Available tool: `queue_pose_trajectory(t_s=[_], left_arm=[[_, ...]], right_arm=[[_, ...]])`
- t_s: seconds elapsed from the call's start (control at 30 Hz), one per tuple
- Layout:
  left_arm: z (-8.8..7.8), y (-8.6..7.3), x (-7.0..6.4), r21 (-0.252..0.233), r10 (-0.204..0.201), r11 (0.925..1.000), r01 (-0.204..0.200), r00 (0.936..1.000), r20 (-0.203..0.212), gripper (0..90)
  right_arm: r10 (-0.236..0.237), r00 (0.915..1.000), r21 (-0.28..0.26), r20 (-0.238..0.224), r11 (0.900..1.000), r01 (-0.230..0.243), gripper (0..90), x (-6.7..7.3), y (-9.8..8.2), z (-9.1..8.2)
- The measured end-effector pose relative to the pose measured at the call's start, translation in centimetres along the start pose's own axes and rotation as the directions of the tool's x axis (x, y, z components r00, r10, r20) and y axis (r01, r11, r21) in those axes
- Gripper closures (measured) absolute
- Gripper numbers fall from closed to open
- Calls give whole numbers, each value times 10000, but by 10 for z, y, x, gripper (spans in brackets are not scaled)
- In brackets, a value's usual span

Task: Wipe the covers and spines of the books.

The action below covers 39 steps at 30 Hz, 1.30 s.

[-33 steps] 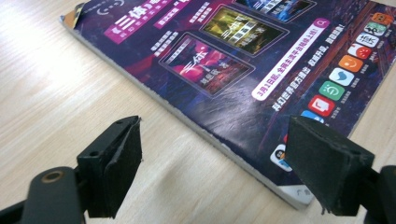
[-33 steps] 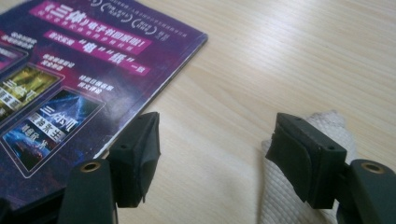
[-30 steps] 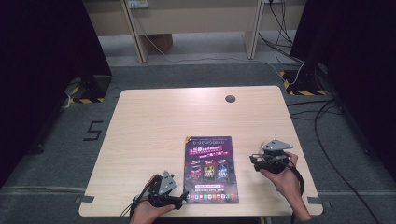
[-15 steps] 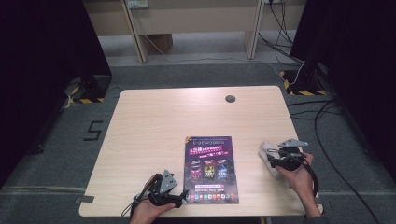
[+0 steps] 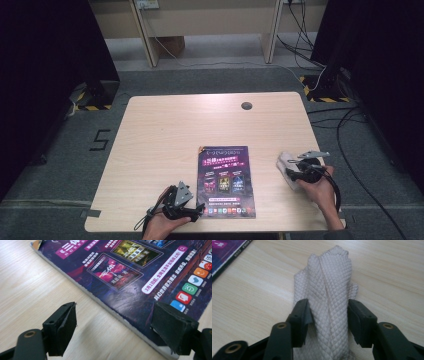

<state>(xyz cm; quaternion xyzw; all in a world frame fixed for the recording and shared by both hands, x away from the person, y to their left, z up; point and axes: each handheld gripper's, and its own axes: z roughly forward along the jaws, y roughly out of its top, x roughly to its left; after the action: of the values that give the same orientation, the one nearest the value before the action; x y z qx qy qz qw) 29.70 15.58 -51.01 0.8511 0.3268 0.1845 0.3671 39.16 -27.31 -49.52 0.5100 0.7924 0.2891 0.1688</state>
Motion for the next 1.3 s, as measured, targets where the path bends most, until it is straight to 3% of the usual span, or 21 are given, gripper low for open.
queue_pose_trajectory(t_s=[0.23,0.33,0.57,0.73,0.77,0.8,0.9,1.07,1.3], left_arm=[[9,5,-3,-110,-141,9998,146,9992,361,192],[13,9,-2,-50,-167,9998,169,9989,431,179],[19,13,-5,-155,-214,9996,223,9979,603,196],[18,13,-6,-123,-144,9998,153,9977,662,228],[17,12,-8,-205,-120,9997,144,9938,1102,290],[16,11,-10,-300,-56,9995,90,9936,1127,381],[14,8,-17,-536,-110,9984,154,9966,817,424],[14,9,-16,-412,-251,9987,291,9952,949,458],[14,8,-17,-505,-233,9983,277,9960,865,448]], right_arm=[[-140,9989,-33,-449,9999,138,708,0,1,1],[-264,9988,-127,-421,9996,259,763,1,2,1],[-386,9983,-888,-441,9954,346,787,8,14,-7],[-879,9943,-1542,-606,9850,777,787,25,27,-18],[-1065,9920,-1633,-680,9821,942,787,30,30,-20],[-1191,9901,-1753,-743,9789,1046,787,36,34,-21],[-1484,9850,-1925,-884,9727,1293,786,50,44,-21],[-2073,9721,-1774,-1096,9664,1861,785,71,57,-8],[-2326,9644,-1440,-1257,9661,2142,775,96,80,27]])
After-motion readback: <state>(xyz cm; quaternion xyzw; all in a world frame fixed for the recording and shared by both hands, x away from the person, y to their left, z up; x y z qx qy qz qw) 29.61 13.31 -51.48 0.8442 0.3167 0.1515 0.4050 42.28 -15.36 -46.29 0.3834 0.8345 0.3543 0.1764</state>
